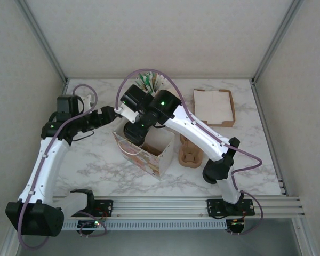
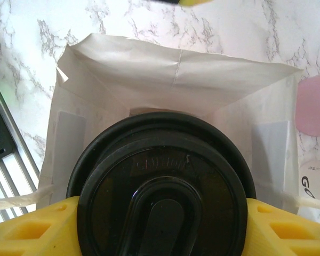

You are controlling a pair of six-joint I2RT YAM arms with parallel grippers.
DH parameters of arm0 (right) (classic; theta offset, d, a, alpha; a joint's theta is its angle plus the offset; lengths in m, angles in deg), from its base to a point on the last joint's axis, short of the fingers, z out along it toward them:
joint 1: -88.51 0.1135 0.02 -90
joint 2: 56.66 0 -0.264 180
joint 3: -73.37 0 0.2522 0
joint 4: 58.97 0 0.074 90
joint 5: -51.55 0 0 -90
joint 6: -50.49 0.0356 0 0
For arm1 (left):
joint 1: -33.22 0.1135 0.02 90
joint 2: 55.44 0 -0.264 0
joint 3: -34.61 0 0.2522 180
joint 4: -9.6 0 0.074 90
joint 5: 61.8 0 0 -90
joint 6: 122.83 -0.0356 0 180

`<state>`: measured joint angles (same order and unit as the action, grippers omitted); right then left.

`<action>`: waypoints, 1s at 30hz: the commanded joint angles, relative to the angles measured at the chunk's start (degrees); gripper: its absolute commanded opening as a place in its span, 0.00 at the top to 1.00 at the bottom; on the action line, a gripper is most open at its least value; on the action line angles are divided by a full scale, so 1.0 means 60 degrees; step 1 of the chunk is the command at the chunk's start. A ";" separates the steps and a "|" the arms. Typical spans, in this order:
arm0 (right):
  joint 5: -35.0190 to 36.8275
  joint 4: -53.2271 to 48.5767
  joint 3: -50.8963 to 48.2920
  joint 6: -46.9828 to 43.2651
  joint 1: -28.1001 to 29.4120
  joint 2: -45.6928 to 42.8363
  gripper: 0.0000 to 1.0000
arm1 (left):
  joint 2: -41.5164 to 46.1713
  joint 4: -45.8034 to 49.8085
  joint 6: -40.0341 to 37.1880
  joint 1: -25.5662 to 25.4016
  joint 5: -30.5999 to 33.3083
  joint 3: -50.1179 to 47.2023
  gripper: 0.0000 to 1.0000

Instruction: Pack the takeout coffee

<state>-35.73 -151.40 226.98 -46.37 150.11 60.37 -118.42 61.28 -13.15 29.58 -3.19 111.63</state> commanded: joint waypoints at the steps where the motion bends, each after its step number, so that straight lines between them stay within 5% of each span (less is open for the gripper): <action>1: -0.0249 0.0189 -0.0151 -0.0055 -0.0121 0.0131 0.38 | 0.0223 -0.0356 -0.0106 -0.0041 -0.0434 -0.0125 0.09; 30: -0.0420 0.1436 -0.2327 0.0204 -0.0318 -0.0410 0.39 | 0.0195 -0.0324 -0.0300 -0.0337 -0.1157 -0.0234 0.06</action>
<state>-37.20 -144.28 214.37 -45.71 148.71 59.67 -118.31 60.47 -13.81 28.44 -6.91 110.37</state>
